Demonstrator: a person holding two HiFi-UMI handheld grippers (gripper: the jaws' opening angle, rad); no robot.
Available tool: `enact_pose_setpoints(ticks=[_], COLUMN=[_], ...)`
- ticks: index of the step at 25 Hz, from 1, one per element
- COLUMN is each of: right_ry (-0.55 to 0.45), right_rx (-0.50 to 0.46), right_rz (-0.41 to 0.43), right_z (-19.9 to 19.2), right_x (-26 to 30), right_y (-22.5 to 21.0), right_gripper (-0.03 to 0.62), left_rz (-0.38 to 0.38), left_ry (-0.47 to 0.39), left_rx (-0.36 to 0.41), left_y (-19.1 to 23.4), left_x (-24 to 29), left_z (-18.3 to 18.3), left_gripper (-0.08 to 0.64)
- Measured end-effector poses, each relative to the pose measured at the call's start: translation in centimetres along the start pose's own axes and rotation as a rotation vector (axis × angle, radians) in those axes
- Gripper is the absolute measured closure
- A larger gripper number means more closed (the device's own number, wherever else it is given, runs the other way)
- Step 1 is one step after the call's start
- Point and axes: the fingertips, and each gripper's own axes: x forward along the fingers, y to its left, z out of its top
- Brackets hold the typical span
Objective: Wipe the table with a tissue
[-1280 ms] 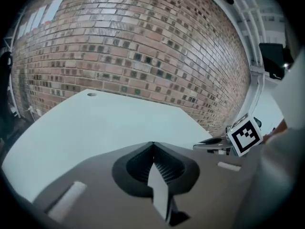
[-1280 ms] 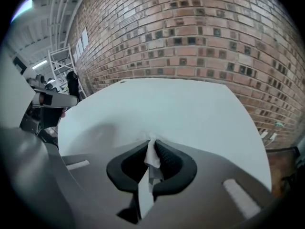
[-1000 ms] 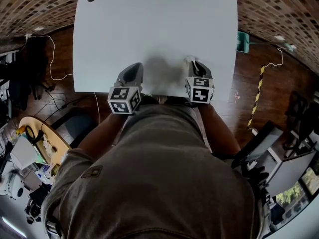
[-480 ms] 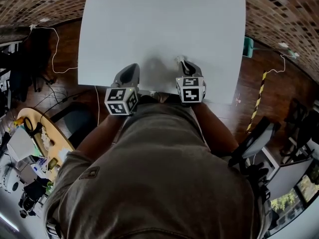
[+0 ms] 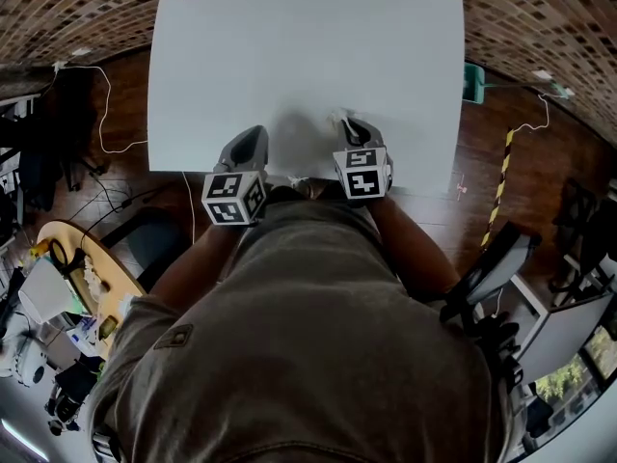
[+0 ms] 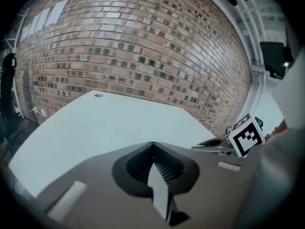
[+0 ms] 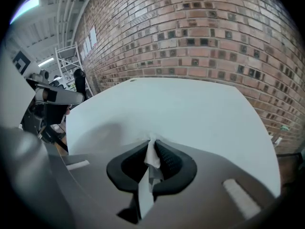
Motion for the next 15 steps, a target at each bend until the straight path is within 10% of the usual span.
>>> enact_pose_setpoints(ticks=[15], right_ry=[0.013], right_rx=[0.135], right_rz=[-0.226], right_z=[-3.6], right_x=[-4.0], right_y=[-10.4], right_gripper=[0.558], left_rz=[-0.086], left_ry=[0.007], left_rx=[0.042], left_y=[-4.0], left_x=[2.2], left_z=[0.3], left_gripper=[0.558])
